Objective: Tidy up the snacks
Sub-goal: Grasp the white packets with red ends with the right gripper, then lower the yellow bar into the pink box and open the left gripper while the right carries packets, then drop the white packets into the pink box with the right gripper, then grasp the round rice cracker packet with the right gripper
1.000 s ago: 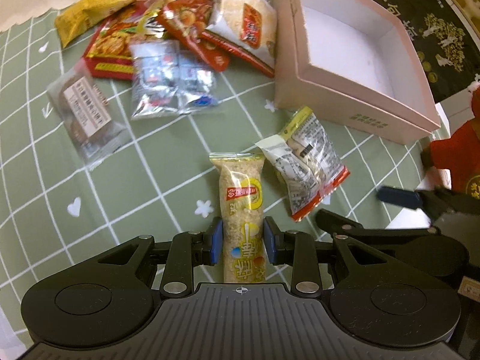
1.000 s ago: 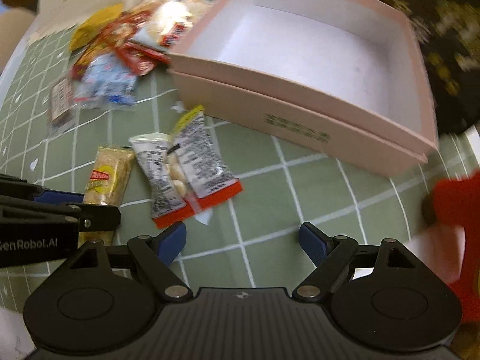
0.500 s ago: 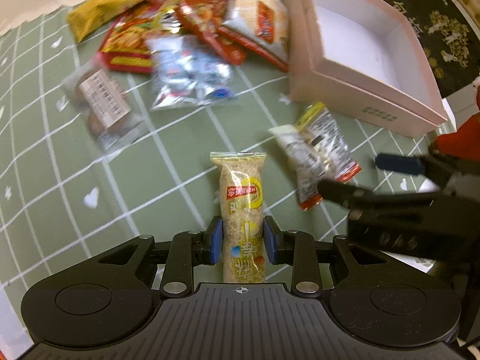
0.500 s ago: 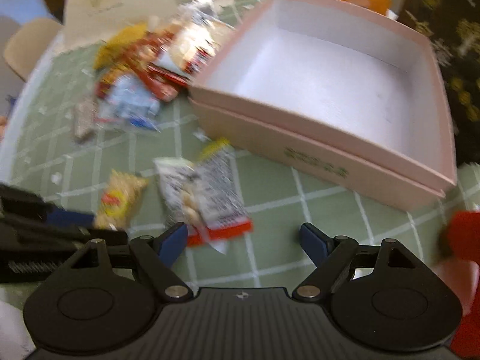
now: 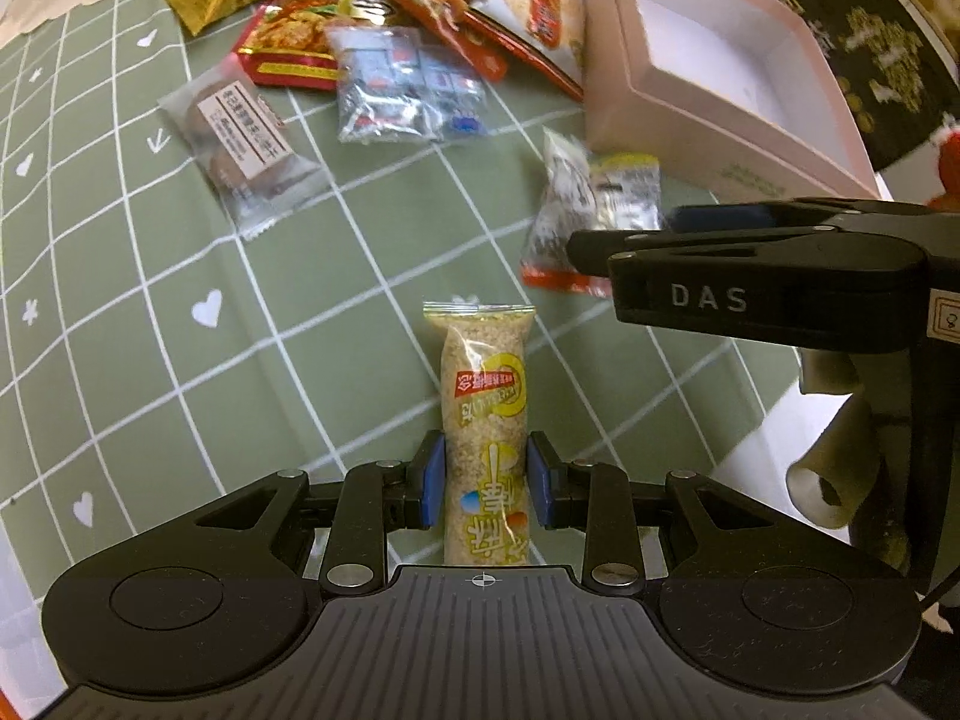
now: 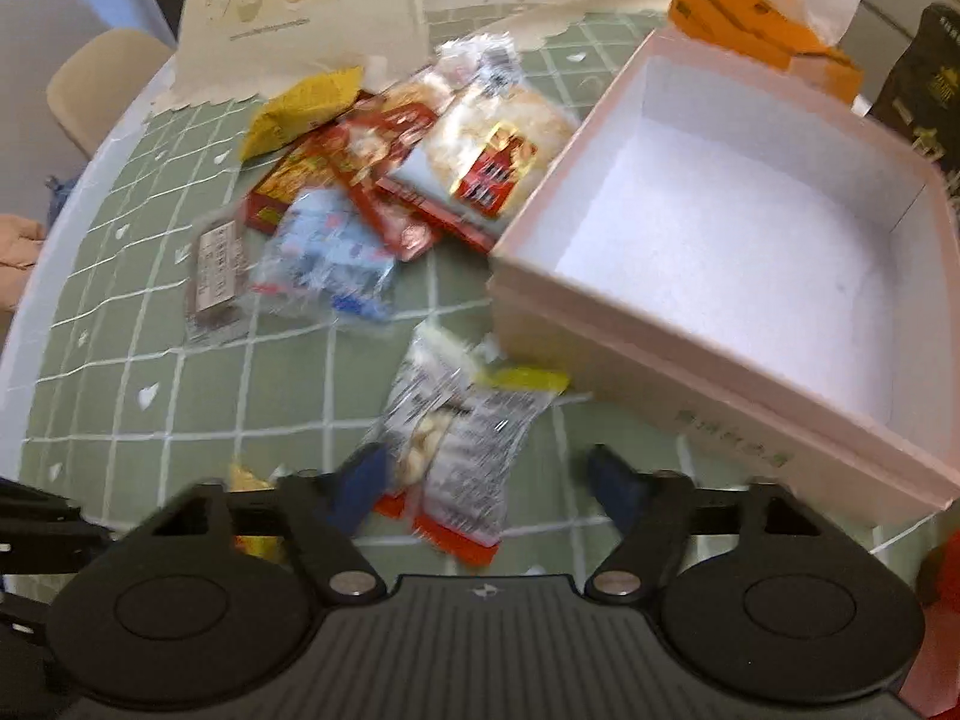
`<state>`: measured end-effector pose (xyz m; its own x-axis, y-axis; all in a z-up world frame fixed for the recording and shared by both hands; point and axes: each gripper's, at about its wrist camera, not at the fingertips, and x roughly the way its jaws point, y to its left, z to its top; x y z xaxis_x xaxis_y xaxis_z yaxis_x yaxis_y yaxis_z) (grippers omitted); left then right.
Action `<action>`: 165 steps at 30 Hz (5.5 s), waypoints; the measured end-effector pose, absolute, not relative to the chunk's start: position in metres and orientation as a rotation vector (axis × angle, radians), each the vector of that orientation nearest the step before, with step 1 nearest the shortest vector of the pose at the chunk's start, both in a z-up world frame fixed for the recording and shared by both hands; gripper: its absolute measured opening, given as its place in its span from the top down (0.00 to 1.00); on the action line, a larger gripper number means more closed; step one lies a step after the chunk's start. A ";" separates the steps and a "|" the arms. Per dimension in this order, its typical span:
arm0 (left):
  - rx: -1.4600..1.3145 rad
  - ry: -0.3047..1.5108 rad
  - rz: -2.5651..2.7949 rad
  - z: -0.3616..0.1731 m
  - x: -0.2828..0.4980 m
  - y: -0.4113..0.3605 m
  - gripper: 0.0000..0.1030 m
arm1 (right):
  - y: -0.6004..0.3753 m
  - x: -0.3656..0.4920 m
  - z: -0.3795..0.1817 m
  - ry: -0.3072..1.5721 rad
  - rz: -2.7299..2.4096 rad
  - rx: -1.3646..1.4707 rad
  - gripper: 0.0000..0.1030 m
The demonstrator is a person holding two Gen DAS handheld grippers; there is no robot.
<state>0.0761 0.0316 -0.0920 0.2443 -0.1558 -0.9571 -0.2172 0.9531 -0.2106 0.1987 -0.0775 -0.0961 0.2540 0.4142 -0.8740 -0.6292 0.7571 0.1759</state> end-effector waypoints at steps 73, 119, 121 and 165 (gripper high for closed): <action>-0.410 1.118 -0.167 -0.076 0.062 0.011 0.68 | -0.204 0.139 -0.056 1.140 0.494 -0.077 0.51; -0.823 0.965 0.152 -0.108 -0.004 0.114 0.69 | 0.049 0.371 -0.077 1.105 0.622 -0.185 0.38; -0.855 0.955 0.158 -0.114 -0.013 0.120 0.69 | 0.049 0.360 -0.076 1.108 0.596 -0.183 0.46; -0.288 1.068 -0.190 -0.091 0.140 0.049 0.69 | -0.163 0.147 -0.110 1.103 0.606 -0.205 0.17</action>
